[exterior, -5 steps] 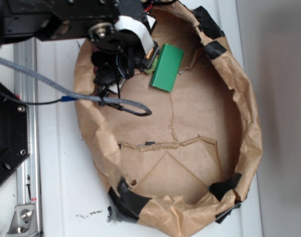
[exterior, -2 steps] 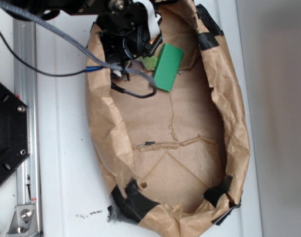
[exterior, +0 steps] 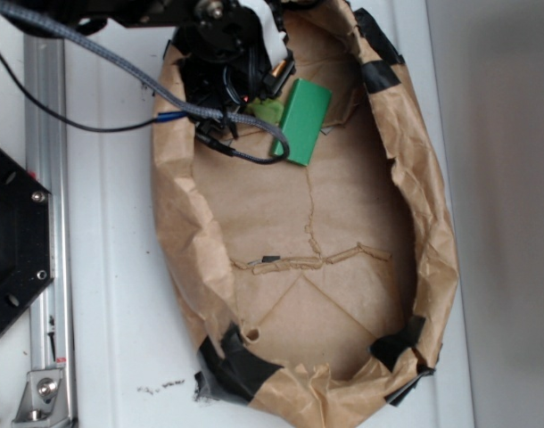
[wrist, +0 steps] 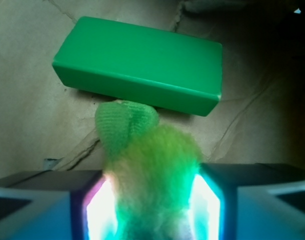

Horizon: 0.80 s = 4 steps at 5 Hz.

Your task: Grab the green animal.

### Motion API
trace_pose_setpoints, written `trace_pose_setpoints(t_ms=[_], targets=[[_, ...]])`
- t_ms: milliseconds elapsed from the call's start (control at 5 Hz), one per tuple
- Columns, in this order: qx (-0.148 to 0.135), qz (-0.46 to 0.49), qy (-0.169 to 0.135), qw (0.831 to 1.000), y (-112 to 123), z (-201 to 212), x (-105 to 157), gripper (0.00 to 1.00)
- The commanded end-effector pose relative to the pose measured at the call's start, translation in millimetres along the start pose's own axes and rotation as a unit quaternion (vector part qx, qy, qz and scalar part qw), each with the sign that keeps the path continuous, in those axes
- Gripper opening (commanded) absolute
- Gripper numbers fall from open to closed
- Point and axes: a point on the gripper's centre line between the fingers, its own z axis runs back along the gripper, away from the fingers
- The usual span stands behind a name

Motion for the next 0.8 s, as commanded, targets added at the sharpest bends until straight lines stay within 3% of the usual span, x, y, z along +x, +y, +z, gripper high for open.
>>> trace_pose_setpoints(t_ms=[0,200,400,600], targets=[[0.037,0.044,0.013,0.998,0.7,25.7,-4.8,0.00],[0.029,0.136,0.002,0.990,-15.1,76.4,19.0,0.24],[0.000,0.266,-0.040,0.963,-41.2,131.6,47.7,0.00],[0.046,0.356,-0.028,0.933,-53.5,165.9,68.1,0.00]])
